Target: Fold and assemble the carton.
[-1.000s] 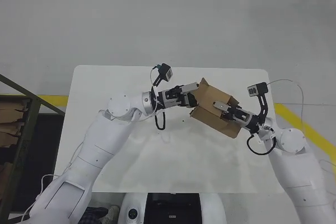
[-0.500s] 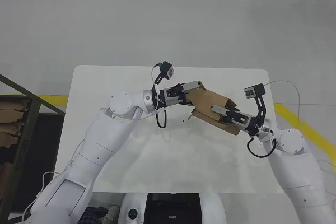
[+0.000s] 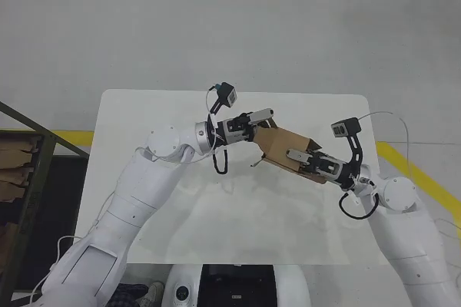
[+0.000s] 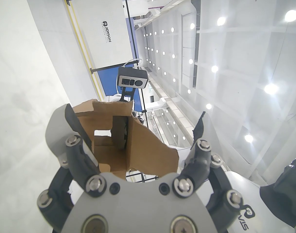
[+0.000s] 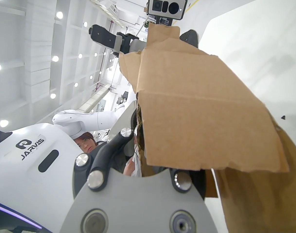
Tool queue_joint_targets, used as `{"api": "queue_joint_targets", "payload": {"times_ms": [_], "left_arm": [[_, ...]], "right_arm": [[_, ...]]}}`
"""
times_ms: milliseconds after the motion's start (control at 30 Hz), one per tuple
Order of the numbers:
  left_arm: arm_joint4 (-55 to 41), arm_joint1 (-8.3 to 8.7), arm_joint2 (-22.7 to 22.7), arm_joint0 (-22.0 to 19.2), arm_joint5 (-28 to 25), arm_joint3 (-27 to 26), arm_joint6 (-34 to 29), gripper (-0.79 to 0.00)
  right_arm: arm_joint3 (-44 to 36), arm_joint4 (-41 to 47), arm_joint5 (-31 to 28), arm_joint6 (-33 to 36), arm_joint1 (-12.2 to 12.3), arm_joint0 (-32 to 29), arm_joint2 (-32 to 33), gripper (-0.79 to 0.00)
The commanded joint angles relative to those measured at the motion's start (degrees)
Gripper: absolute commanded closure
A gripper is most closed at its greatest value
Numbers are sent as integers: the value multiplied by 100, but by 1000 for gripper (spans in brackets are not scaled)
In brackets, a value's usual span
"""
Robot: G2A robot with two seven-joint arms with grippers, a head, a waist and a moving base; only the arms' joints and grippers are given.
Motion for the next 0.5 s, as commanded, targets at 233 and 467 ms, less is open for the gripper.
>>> {"api": "queue_joint_targets", "payload": {"times_ms": [233,467], "left_arm": [[-21,-18,47,-36,18,-3,-1,-785],[-6,-16,4,-69,6,96,15,-785]], "right_arm": [[10,-27,55,-144,-3,2,-46,0],[83,52,75,-219,1,36,-4,0]]}}
